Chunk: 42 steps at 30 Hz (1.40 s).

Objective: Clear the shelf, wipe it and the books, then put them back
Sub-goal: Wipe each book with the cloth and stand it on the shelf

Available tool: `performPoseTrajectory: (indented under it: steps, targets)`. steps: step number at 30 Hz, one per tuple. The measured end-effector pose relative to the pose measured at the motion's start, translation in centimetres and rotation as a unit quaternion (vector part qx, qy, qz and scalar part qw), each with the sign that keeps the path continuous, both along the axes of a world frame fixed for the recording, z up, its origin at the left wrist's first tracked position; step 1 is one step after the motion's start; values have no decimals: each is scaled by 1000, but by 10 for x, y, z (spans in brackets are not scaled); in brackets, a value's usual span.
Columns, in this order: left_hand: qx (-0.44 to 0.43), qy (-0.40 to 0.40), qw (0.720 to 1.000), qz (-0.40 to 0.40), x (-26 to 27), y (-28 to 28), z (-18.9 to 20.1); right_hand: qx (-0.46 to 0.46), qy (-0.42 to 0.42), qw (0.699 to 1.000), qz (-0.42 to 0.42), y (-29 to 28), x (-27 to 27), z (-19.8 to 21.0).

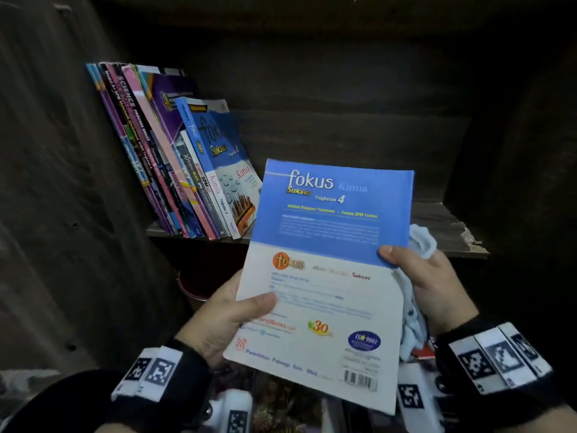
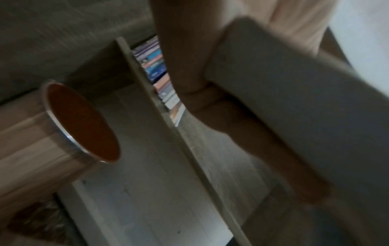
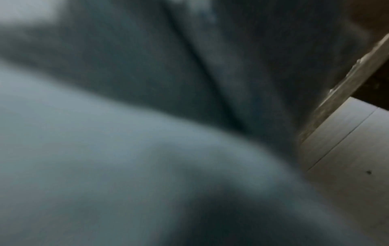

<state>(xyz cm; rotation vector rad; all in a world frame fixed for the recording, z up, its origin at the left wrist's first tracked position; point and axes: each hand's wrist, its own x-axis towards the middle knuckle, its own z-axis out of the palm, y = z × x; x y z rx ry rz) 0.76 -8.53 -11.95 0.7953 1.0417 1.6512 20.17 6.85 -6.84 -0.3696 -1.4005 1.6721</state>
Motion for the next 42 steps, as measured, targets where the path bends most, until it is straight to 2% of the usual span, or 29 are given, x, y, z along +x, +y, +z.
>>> performPoseTrajectory:
  steps: [2,4,5,7,8,10,11,12,13,14,16,17,19,21,23,24,26,28,30,33,35,36,38,40,42]
  targets:
    - [19,48,996,73,7,3,3,-5,-46,996,-82,13,-4,-9]
    - [37,98,988,115,14,4,2,24,-128,967,-218,25,-5,-18]
    - [42,107,985,130,16,5,0,68,-195,934,-292,26,-6,-17]
    - [37,104,982,156,23,5,-4,216,-337,836,-375,20,-7,-13]
    - [32,97,981,165,28,5,-5,282,-384,793,-380,18,-9,-14]
    - [29,83,982,168,36,5,-8,358,-463,736,-341,5,-23,-23]
    - [27,79,983,166,40,6,-9,393,-485,714,-316,-1,-32,-35]
    - [23,78,982,168,44,8,-11,432,-473,708,-297,-8,-41,-47]
    - [20,79,982,171,46,9,-12,460,-429,727,-277,-16,-48,-56]
    - [16,79,981,177,46,9,-13,467,-374,765,-236,-22,-52,-63]
    - [12,66,980,185,44,7,-15,423,-291,848,-131,-25,-49,-63]
    - [15,53,981,185,42,5,-15,394,-278,867,-128,-18,-46,-61]
    - [23,41,981,186,40,1,-13,349,-315,858,-208,4,-41,-58]
    - [29,57,979,195,40,0,-11,304,-390,838,-230,11,-39,-56]
    - [41,74,974,208,41,3,-11,357,-430,802,-209,-9,-46,-63]
    - [46,78,972,218,42,5,-11,409,-420,787,-191,-27,-51,-68]
    - [50,108,963,242,41,6,-14,511,-350,774,-130,-54,-57,-80]
    - [49,135,957,250,38,5,-18,567,-307,757,-107,-50,-59,-87]
    - [39,144,960,238,39,2,-21,539,-316,766,-150,-21,-60,-87]
    - [34,174,962,208,46,-1,-19,342,-338,839,-253,17,-58,-78]
    - [35,202,960,191,52,-1,-18,236,-354,864,-269,9,-61,-74]
    - [33,215,957,192,54,0,-19,235,-352,868,-259,-5,-63,-74]
    - [28,232,951,203,54,1,-20,312,-312,872,-209,-42,-66,-76]
    - [26,242,946,214,51,0,-21,428,-264,848,-166,-57,-66,-85]
    - [21,239,947,214,48,-2,-21,476,-260,822,-173,-37,-67,-85]
